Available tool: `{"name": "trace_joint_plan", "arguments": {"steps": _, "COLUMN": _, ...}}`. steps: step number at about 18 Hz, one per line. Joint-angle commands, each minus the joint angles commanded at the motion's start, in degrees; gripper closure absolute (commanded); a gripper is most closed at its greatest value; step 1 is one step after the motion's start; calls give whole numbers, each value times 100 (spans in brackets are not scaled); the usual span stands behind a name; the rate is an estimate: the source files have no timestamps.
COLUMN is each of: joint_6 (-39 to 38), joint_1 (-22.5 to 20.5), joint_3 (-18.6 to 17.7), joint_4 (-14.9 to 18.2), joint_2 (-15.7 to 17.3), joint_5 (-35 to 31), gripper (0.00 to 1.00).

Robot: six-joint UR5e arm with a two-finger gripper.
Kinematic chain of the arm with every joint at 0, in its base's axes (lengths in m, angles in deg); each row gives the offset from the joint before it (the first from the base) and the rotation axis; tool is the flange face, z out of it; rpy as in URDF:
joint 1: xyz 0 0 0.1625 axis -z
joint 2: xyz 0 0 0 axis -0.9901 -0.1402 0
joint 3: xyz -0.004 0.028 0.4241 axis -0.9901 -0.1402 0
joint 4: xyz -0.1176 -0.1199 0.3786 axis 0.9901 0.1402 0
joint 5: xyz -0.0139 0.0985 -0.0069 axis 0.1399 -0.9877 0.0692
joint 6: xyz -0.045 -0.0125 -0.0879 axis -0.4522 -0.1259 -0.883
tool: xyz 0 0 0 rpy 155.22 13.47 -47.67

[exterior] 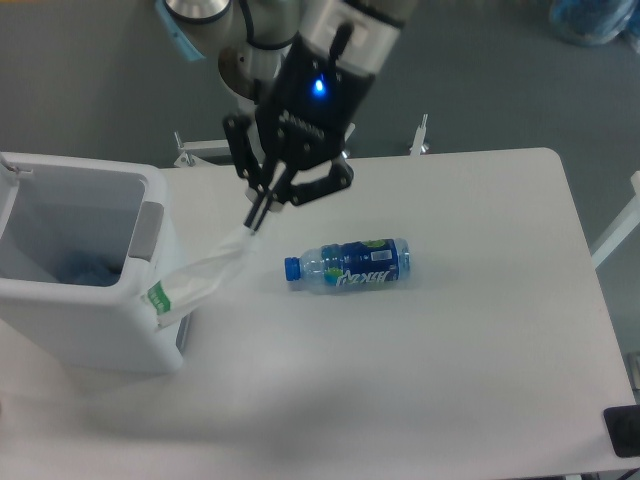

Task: Place the trash in the trash can
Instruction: 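Lift the bag and carry it over the white trash bin, then lower the bag into the bin and open the gripper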

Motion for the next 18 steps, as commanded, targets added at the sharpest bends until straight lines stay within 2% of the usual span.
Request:
{"name": "trace_joint_plan", "arguments": {"steps": 6, "joint_6": -105, "joint_1": 439, "joint_3": -97, "joint_4": -9, "joint_2": 158, "joint_5": -35, "gripper": 100}}
{"name": "trace_joint_plan", "arguments": {"steps": 8, "joint_6": -114, "joint_1": 536, "joint_3": -193, "joint_4": -17, "joint_2": 115, "joint_5": -35, "gripper": 100}}
{"name": "trace_joint_plan", "arguments": {"steps": 10, "joint_6": -114, "joint_1": 860, "joint_3": -272, "joint_4": -35, "joint_2": 19, "joint_5": -61, "gripper": 100}}
{"name": "trace_joint_plan", "arguments": {"steps": 13, "joint_6": -114, "joint_1": 1107, "joint_3": -439, "joint_4": -88, "joint_2": -17, "joint_5": -61, "gripper": 100}}
{"name": "trace_joint_plan", "arguments": {"steps": 18, "joint_6": -123, "joint_1": 1546, "joint_3": -720, "joint_4": -185, "joint_2": -26, "joint_5": -491, "gripper": 100}}
